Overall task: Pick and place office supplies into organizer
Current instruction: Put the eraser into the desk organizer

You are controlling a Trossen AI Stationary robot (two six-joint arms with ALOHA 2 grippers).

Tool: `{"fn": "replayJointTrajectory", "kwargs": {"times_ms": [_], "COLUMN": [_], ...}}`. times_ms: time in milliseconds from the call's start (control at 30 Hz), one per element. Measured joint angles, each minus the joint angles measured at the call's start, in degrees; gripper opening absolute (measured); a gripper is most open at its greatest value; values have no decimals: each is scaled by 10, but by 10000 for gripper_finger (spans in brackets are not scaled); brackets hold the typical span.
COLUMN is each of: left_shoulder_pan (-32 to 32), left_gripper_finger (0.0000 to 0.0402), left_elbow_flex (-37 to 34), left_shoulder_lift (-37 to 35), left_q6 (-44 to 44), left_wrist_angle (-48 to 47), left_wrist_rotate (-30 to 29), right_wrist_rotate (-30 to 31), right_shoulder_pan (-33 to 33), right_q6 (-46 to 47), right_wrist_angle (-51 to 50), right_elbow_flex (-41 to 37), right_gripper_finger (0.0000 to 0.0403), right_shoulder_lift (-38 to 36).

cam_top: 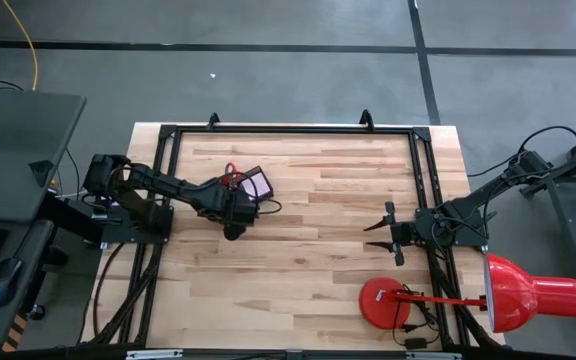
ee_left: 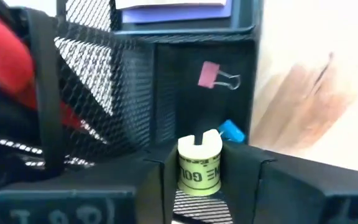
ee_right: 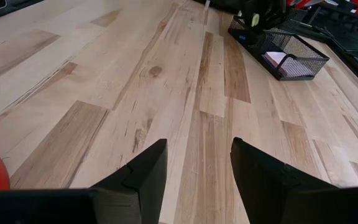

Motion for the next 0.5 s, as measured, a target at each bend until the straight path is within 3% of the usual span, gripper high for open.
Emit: {"fn": "replayJointTrajectory", "kwargs": {"times_ms": [400, 500], "left_shoulder_pan": [0, -1], "left_gripper_finger": [241, 262], "left_elbow_flex": [1, 1], "left_shoulder_lift": [-2, -2], "left_q6": [-8, -8], "left_wrist_angle": [6, 6], "left_wrist_rotate": [-12, -14], "right_wrist_rotate": [0, 0], "right_shoulder_pan": [0, 0], "right_q6": [0, 0], "right_wrist_angle": [0, 0], "right_elbow_flex": [0, 0], "right_gripper_finger": [169, 169], "right_shoulder_lift": [0, 0]}}
